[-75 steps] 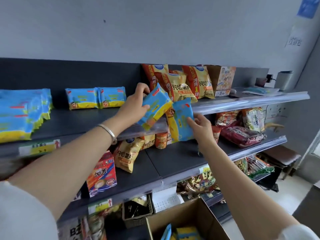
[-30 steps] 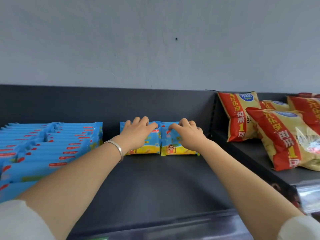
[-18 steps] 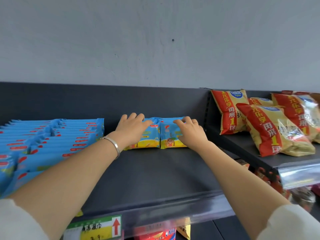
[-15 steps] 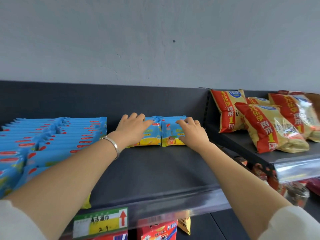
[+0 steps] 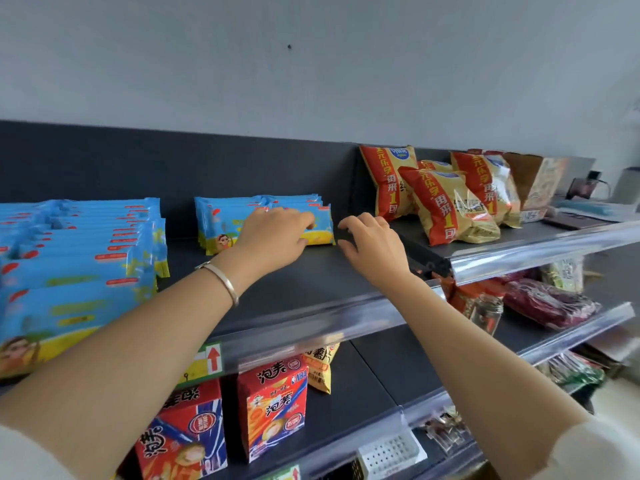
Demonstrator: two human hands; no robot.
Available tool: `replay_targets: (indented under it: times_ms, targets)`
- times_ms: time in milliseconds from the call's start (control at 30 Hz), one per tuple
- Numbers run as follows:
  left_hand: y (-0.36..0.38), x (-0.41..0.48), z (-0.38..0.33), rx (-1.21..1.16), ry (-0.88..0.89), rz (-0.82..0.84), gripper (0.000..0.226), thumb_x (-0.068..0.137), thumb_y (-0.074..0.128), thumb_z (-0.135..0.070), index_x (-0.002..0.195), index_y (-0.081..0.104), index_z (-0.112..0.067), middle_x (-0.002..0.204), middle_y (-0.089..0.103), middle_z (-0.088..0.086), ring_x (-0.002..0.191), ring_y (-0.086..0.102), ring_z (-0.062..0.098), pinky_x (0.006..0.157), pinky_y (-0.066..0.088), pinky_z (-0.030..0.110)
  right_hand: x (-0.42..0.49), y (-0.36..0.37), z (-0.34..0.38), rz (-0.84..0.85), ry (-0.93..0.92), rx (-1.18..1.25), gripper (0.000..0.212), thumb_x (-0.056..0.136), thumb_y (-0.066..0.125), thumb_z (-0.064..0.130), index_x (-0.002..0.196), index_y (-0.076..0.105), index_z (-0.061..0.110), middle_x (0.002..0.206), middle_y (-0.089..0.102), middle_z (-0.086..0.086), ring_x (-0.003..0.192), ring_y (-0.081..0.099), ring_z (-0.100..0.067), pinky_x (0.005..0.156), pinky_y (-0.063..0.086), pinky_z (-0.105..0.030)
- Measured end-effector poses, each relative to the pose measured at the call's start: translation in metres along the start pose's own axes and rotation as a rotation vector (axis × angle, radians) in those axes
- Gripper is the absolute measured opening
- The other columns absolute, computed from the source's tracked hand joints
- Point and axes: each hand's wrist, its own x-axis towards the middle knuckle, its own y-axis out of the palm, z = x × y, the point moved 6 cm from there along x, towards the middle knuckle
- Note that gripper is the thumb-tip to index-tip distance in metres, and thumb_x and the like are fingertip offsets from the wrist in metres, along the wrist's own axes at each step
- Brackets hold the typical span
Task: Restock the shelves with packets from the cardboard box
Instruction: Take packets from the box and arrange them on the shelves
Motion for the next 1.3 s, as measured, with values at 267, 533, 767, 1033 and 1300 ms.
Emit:
replay_targets:
  times_ms: [267,533,767,1033,1300]
  targets:
    - [0.002,-0.01,-0.1,-0.032,0.104,-0.058,0.03,0.093,0.05,-0.032,0.121,0.052,-0.024,0.117,0.06,-0.001,0.11,0.054,0.024,0.087,0.04,0.038,-0.072,-0.042,-0.065,-0.031,0.031,0.027,0.033,0.093,0.055,0.027,0.124,0.056,0.015,0.118,0.057,-0.007,0.111,0.049,-0.032,0.079,0.045,-0.041]
    - [0.058,-0.049,-0.247,-0.089,0.168,0.039,0.031,0.091,0.049,-0.027,0.122,0.052,-0.021,0.116,0.059,0.004,0.112,0.051,0.028,0.086,0.04,0.04,-0.2,-0.06,-0.174,0.099,0.143,-0.021,0.033,0.094,0.052,0.029,0.125,0.055,0.02,0.123,0.055,-0.005,0.116,0.048,-0.031,0.079,0.045,-0.039]
    - [0.119,-0.098,-0.328,-0.149,0.209,0.255,0.034,0.094,0.048,-0.031,0.127,0.048,-0.023,0.12,0.056,0.001,0.113,0.05,0.025,0.087,0.04,0.038,-0.307,-0.025,-0.234,0.333,0.225,0.03,0.035,0.095,0.051,0.028,0.129,0.051,0.021,0.125,0.052,-0.004,0.117,0.046,-0.031,0.078,0.047,-0.041]
    - [0.199,-0.155,-0.362,-0.18,0.246,0.6,0.03,0.095,0.045,-0.029,0.123,0.051,-0.025,0.122,0.056,0.0,0.117,0.048,0.022,0.092,0.038,0.037,-0.397,0.042,-0.253,0.7,0.33,0.099,0.038,0.095,0.049,0.029,0.132,0.045,0.025,0.128,0.047,-0.004,0.119,0.047,-0.031,0.085,0.049,-0.042]
    - [0.283,-0.188,-0.366,-0.195,0.344,0.855,0.026,0.093,0.049,-0.025,0.119,0.052,-0.024,0.115,0.055,0.001,0.112,0.051,0.022,0.089,0.044,0.037,-0.448,0.098,-0.262,0.927,0.441,0.115,0.037,0.095,0.05,0.03,0.132,0.046,0.025,0.124,0.048,-0.004,0.114,0.05,-0.027,0.084,0.051,-0.038]
